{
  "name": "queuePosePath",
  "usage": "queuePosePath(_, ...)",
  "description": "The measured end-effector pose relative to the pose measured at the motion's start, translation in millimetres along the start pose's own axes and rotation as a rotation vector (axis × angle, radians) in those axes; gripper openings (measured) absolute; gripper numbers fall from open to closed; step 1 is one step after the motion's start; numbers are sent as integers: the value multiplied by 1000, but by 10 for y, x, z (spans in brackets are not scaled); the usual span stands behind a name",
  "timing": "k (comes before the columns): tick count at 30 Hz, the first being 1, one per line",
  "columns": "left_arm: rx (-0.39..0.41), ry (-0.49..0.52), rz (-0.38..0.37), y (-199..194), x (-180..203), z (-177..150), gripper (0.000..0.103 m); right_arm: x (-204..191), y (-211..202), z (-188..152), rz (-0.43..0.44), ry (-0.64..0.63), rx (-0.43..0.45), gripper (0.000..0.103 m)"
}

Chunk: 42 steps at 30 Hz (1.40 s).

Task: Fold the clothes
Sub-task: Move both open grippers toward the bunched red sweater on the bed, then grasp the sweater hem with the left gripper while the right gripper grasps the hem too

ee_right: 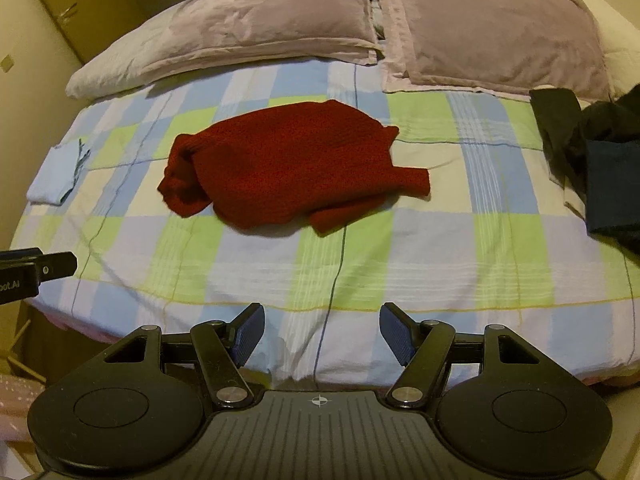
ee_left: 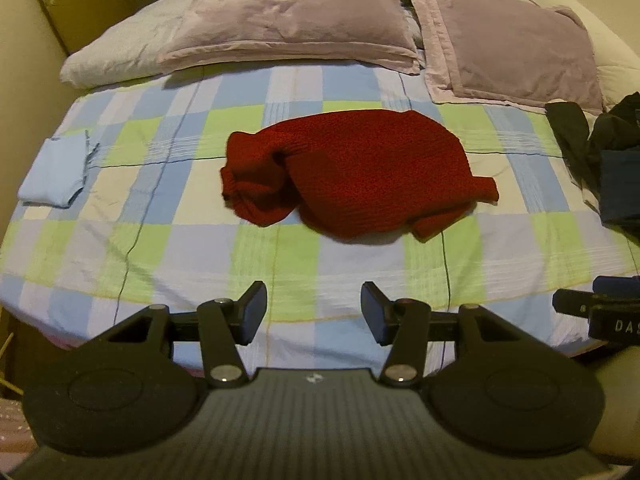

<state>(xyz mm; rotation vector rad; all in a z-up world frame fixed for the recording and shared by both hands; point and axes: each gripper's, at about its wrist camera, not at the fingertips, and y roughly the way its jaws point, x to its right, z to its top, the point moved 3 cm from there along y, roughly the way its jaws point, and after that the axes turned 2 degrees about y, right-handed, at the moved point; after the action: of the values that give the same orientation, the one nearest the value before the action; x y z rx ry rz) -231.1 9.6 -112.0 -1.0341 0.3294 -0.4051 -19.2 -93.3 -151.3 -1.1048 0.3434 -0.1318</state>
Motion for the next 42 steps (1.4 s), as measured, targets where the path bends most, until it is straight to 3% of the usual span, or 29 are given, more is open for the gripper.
queuePosePath(10, 3, 88, -86, 596, -209, 535, 48, 257, 295, 339, -7, 176, 55, 67)
queuePosePath(15, -53, 154, -108, 993, -186, 587, 48, 367, 484, 395, -30, 266, 80, 67)
queuePosePath(20, -92, 155, -136, 1263, -58, 556, 48, 576, 630, 382, -19, 321, 57, 67)
queuePosePath(27, -110, 163, -136, 1650, 438, 593, 48, 885, 924, 532, 8, 276, 22, 67)
queuePosePath(38, -32, 321, -171, 2315, 1426, 528, 48, 1758, 1247, 752, -49, 275, -52, 67)
queuePosePath(42, 8, 425, -130, 2572, 1763, 597, 48, 2028, 1349, 836, -84, 285, -65, 67)
